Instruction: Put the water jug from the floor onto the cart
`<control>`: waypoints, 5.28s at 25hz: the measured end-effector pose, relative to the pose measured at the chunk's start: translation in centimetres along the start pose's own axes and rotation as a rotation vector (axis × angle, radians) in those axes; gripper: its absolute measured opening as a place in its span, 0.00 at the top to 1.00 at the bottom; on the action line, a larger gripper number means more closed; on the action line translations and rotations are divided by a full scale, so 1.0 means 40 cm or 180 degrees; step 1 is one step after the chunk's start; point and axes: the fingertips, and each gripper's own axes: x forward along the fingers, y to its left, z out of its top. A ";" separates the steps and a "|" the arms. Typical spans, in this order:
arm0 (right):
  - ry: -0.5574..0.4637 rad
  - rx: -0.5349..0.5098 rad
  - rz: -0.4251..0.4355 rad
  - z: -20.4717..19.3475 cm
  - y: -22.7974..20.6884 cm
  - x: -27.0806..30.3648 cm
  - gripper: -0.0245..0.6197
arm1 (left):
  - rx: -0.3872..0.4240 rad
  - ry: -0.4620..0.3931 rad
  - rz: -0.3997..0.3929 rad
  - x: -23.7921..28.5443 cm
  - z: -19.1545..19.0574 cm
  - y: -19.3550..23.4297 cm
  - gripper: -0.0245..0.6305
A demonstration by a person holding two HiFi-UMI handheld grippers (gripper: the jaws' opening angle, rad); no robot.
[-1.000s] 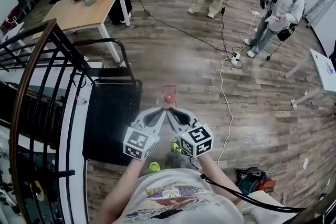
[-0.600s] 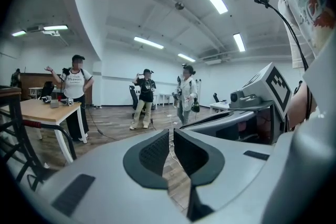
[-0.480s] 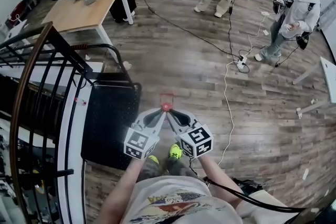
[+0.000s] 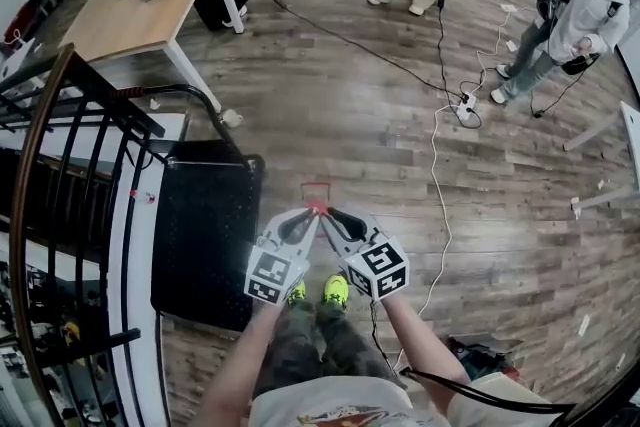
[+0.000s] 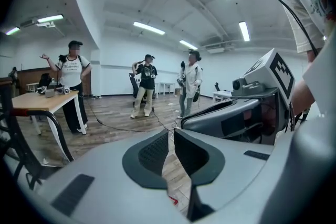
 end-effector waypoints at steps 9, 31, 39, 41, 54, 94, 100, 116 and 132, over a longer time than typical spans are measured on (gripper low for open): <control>0.0117 -0.0110 -0.0077 -0.100 -0.092 0.156 0.86 | 0.0006 -0.0007 0.0085 0.107 -0.125 0.120 0.94; 0.0456 -0.0058 -0.0509 -0.480 -0.294 0.401 0.80 | -0.0167 0.0215 0.0096 0.334 -0.532 0.249 0.85; 0.0585 -0.0015 -0.0629 -0.587 -0.388 0.473 0.75 | -0.0249 0.0396 0.0140 0.436 -0.660 0.302 0.78; 0.0627 -0.0005 -0.0630 -0.609 -0.406 0.495 0.75 | -0.0269 0.0438 0.0151 0.460 -0.688 0.315 0.78; 0.0966 -0.0005 -0.0909 -0.743 -0.512 0.612 0.66 | -0.0438 0.0719 0.0352 0.569 -0.852 0.415 0.68; 0.1071 0.0299 -0.0954 -0.862 -0.554 0.638 0.93 | -0.0439 0.0754 0.0173 0.607 -0.938 0.391 0.86; 0.1076 0.0168 -0.0928 -0.833 -0.524 0.600 0.93 | -0.0445 0.0732 0.0200 0.560 -0.920 0.348 0.87; 0.0682 0.0036 -0.0842 -0.534 -0.459 0.477 0.93 | -0.0083 0.0445 0.0389 0.467 -0.603 0.323 0.88; 0.0618 -0.0022 -0.0565 -0.282 -0.234 0.265 0.93 | -0.0079 0.0412 0.0620 0.200 -0.321 0.203 0.88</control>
